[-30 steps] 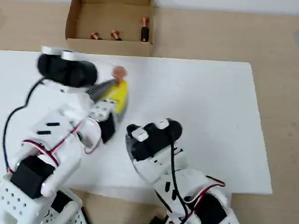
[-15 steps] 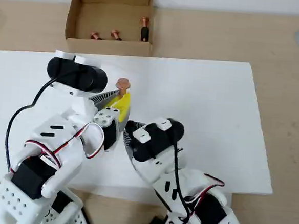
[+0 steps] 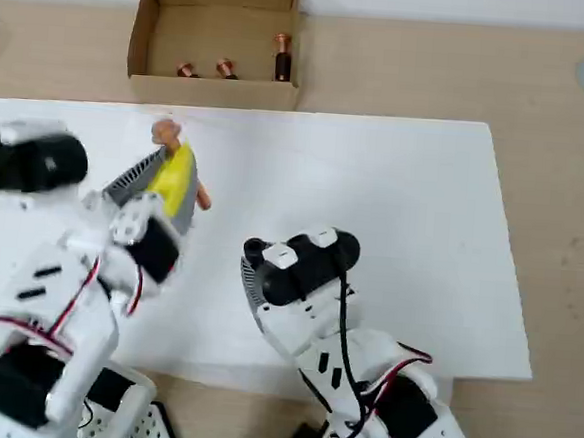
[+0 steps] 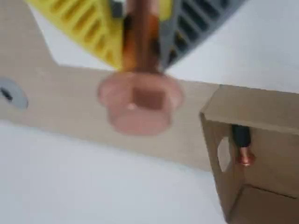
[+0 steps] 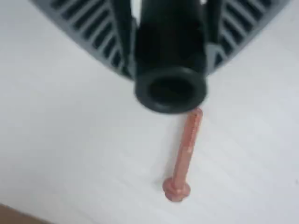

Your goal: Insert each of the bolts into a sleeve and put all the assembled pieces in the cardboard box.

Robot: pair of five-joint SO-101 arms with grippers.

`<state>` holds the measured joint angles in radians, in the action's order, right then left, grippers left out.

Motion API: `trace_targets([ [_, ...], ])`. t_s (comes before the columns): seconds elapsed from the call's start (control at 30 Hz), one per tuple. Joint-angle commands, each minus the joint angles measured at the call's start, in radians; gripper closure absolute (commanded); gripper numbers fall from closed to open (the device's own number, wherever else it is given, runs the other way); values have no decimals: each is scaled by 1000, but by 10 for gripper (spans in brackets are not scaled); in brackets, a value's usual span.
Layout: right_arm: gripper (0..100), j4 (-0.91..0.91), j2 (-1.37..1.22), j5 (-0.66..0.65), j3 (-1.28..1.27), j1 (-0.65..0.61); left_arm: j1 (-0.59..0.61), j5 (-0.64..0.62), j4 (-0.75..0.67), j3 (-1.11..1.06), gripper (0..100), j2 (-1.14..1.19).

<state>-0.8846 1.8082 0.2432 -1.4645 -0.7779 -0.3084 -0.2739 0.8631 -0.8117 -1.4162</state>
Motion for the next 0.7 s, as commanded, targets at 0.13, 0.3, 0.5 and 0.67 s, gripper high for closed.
trace_targets([
  [0.13, 987, 28, 79, 6, -22, 48, -135, 212, -2, -212, 988, -311],
  [0.3, 987, 26, 79, 6, -25, 81, -133, 437, -8, -267, 989, -415],
  [0.5, 987, 26, 79, 8, -27, 81, -135, 354, -98, -232, 990, -410],
  [0.67, 987, 28, 81, 8, -27, 79, -132, 181, -184, -319, 991, -409],
])
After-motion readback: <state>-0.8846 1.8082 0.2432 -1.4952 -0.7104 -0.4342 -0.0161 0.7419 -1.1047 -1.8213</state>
